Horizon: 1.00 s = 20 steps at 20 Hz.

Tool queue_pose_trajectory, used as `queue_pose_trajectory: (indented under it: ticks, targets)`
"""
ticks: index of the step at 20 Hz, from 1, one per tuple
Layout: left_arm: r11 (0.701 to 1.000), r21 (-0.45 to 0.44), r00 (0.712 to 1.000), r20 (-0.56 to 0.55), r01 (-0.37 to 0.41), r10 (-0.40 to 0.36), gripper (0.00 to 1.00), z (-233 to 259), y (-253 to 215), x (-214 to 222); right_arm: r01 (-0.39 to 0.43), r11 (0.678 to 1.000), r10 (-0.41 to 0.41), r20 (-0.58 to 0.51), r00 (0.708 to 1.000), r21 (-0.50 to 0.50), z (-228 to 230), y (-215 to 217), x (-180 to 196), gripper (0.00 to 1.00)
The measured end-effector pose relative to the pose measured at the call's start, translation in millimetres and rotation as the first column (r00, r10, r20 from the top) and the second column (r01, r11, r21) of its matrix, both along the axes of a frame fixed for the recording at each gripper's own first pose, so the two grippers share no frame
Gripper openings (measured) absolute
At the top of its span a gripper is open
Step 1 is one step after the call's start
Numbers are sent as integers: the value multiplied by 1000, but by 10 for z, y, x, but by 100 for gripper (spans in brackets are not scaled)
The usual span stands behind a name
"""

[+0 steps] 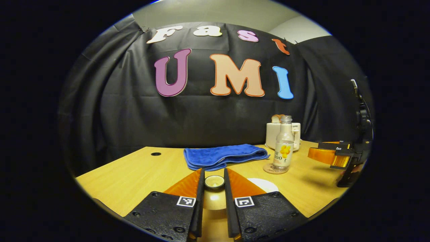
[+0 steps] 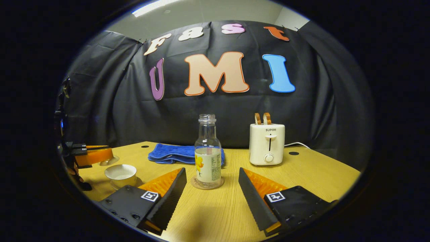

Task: Open the teacup lid with one hand, grasp the water bottle and pour water into the teacup with the other hand; after pouring, place the water bottle on the coaster and then close the teacup lid.

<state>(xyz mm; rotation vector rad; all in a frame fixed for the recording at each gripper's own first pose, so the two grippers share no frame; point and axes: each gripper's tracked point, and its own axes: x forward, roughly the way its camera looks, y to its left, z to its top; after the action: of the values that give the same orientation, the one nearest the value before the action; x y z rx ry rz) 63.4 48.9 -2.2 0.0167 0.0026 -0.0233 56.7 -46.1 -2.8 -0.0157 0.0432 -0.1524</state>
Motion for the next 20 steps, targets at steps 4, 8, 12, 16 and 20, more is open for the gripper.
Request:
queue_pose_trajectory:
  ticks: [4, 8, 12, 16, 20]
  targets:
    - [997, 3, 997, -3, 78, -78, 27, 1, -268, 37, -15, 1000, 15, 11, 1000, -2, 30, 20, -144, 99]
    - [993, 0, 993, -5, 121, -121, 28, 3, -370, 32, -13, 1000, 13, 14, 1000, -3, 43, -22, -190, 99]
    - [982, 10, 982, -34, 187, -186, 27, -54, -516, 6, -8, 1000, 8, 14, 1000, -4, 48, -40, -226, 99]
    - [979, 20, 974, -104, 202, -199, 27, -150, -547, 63, -2, 1000, 2, 15, 1000, -3, 36, -56, -248, 99]
    - [979, 22, 970, -141, 201, -196, 27, -207, -551, 67, 4, 1000, -3, 16, 1000, -3, 46, -64, -265, 99]
